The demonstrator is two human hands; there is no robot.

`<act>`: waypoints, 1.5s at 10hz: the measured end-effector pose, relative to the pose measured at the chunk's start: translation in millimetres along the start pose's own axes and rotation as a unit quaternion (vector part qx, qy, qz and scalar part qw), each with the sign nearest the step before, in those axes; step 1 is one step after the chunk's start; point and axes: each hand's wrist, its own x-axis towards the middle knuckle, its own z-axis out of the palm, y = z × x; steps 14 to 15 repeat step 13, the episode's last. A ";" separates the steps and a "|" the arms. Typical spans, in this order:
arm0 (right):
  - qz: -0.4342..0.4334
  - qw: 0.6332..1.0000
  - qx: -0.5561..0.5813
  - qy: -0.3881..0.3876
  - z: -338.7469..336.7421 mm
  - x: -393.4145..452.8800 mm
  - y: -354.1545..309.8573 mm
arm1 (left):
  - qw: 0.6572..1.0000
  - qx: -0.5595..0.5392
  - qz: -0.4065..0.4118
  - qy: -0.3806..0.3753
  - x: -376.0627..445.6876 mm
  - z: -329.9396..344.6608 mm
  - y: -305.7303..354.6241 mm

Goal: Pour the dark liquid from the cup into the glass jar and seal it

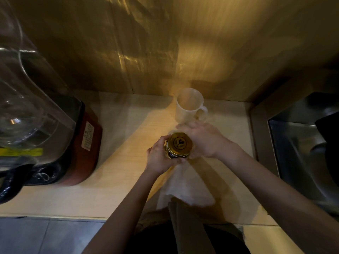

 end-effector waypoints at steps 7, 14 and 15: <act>-0.056 0.997 -0.035 0.038 15.7 16.4 -0.5 | 1.000 0.018 0.006 -0.007 -0.2 -4.3 4.7; 0.034 0.952 0.299 0.051 47.1 -2.2 9.6 | 0.997 0.052 0.026 -0.041 -1.0 -2.6 6.5; 0.034 0.952 0.299 0.051 47.1 -2.2 9.6 | 0.997 0.052 0.026 -0.041 -1.0 -2.6 6.5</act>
